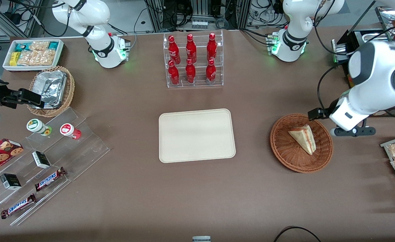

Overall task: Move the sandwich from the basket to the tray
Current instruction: 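Move the left gripper down over the wrapped sandwich in the wicker basket, then lower the open left gripper around the sandwich and close it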

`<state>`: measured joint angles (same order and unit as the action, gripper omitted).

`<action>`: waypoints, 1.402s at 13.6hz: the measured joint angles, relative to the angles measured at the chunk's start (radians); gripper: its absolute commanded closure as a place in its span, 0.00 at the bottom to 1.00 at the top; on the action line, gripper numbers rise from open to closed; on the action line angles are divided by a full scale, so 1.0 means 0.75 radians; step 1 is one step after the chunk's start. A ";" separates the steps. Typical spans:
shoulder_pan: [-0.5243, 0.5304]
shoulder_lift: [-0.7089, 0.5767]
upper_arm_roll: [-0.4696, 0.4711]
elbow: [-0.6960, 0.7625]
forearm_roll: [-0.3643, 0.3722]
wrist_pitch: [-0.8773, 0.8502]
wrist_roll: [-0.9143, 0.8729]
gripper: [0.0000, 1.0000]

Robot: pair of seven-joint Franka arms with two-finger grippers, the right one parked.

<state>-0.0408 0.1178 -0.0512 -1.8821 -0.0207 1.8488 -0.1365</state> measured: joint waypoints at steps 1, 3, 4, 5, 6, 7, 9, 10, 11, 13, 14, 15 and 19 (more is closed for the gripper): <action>0.000 0.024 0.000 -0.011 0.002 0.034 -0.038 0.00; 0.000 0.058 0.000 -0.045 0.008 0.113 -0.114 0.00; 0.000 0.064 0.000 -0.074 0.009 0.164 -0.153 0.00; 0.000 0.064 0.000 -0.110 0.009 0.220 -0.198 0.00; 0.000 0.063 0.000 -0.146 0.009 0.275 -0.259 0.00; 0.000 0.063 0.000 -0.177 0.010 0.317 -0.335 0.00; 0.000 0.062 0.000 -0.212 0.010 0.351 -0.502 0.00; 0.000 0.062 0.000 -0.222 0.010 0.364 -0.599 0.00; 0.000 0.062 0.000 -0.233 0.010 0.384 -0.673 0.00; 0.000 0.062 0.000 -0.280 0.016 0.456 -0.729 0.00; 0.000 0.062 0.000 -0.314 0.030 0.502 -0.737 0.00; 0.000 0.062 0.000 -0.344 0.045 0.538 -0.743 0.00; 0.000 0.067 0.001 -0.387 0.063 0.567 -0.746 0.00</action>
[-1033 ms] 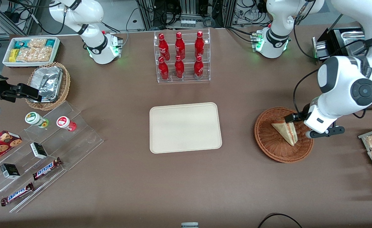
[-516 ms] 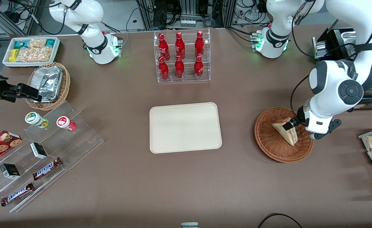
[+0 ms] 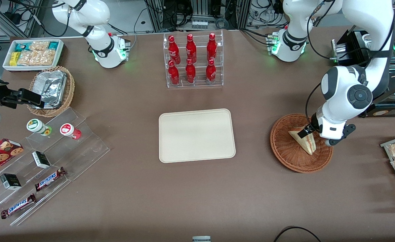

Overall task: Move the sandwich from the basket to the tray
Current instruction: 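Lower the open left gripper around the sandwich and close it, then lift the sandwich and carry it with the left gripper over the tray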

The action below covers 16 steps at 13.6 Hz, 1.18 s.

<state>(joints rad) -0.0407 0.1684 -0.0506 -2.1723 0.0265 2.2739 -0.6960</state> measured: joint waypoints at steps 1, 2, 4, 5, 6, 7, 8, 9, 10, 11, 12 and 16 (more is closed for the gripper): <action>0.000 0.007 0.000 -0.002 0.008 0.003 0.000 0.00; 0.000 0.017 0.000 -0.005 0.017 0.009 0.000 0.00; 0.000 0.044 0.002 -0.009 0.024 0.031 -0.001 0.00; 0.000 0.060 0.007 -0.011 0.025 0.048 -0.003 0.00; 0.000 0.077 0.018 -0.013 0.026 0.068 -0.003 0.00; 0.001 0.095 0.028 -0.014 0.026 0.083 -0.003 0.00; 0.001 0.113 0.035 -0.015 0.026 0.101 -0.003 0.00; 0.001 0.129 0.038 -0.018 0.026 0.122 -0.003 0.02; 0.001 0.143 0.039 -0.021 0.026 0.138 -0.005 0.09; 0.001 0.152 0.039 -0.023 0.026 0.146 -0.010 0.20; 0.001 0.156 0.039 -0.024 0.026 0.147 -0.026 0.52; 0.000 0.153 0.038 -0.024 0.027 0.133 -0.096 1.00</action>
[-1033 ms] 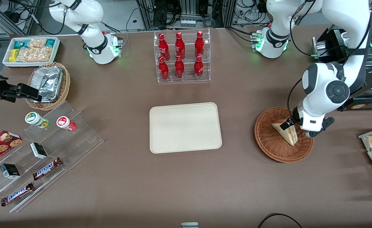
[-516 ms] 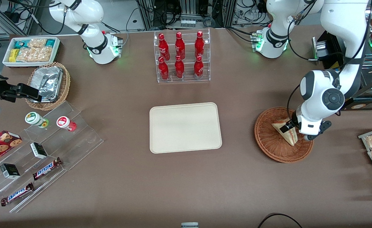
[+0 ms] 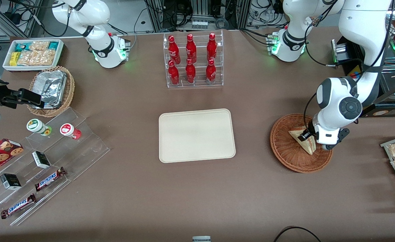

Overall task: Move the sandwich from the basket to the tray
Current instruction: 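Lift the sandwich and carry it with the left gripper over the tray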

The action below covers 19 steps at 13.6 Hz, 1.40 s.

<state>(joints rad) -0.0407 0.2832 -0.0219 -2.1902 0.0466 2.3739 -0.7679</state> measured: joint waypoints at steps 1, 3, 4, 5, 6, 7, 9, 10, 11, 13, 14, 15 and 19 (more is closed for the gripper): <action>-0.001 -0.008 -0.001 0.005 0.000 -0.028 -0.001 1.00; -0.004 -0.034 -0.005 0.041 0.003 -0.114 0.000 1.00; -0.006 -0.051 -0.010 0.076 0.005 -0.174 0.007 1.00; -0.009 -0.064 -0.019 0.114 0.007 -0.227 0.020 1.00; -0.014 -0.073 -0.036 0.150 0.007 -0.271 0.033 1.00; -0.026 -0.076 -0.055 0.180 0.007 -0.300 0.039 1.00; -0.081 -0.072 -0.089 0.219 0.009 -0.317 0.076 1.00; -0.122 -0.064 -0.098 0.241 0.009 -0.333 0.123 1.00; -0.164 -0.052 -0.103 0.268 0.009 -0.359 0.170 1.00; -0.234 -0.016 -0.108 0.339 0.009 -0.414 0.236 1.00; -0.261 0.009 -0.113 0.376 0.008 -0.434 0.254 1.00; -0.292 0.038 -0.118 0.413 0.008 -0.446 0.263 1.00; -0.452 0.190 -0.130 0.588 -0.038 -0.473 0.255 1.00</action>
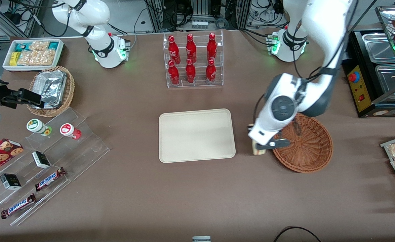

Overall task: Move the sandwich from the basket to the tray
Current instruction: 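Lift the sandwich and carry it with the left gripper over the tray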

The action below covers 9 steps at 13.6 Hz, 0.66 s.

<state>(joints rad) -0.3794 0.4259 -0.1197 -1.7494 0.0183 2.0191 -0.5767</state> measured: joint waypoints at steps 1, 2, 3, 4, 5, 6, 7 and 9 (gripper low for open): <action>-0.041 0.040 -0.001 0.051 -0.011 -0.015 -0.033 1.00; -0.077 0.077 -0.002 0.099 -0.013 -0.021 -0.075 1.00; -0.114 0.113 -0.003 0.146 -0.015 -0.024 -0.118 1.00; -0.149 0.149 -0.003 0.189 -0.018 -0.026 -0.163 1.00; -0.182 0.182 -0.004 0.231 -0.021 -0.026 -0.208 1.00; -0.219 0.221 -0.005 0.278 -0.021 -0.027 -0.262 1.00; -0.255 0.259 -0.005 0.323 -0.021 -0.027 -0.311 1.00; -0.320 0.335 -0.005 0.412 -0.021 -0.027 -0.393 1.00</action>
<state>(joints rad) -0.6196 0.6771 -0.1235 -1.4404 0.0023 1.9988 -0.8717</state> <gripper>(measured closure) 0.841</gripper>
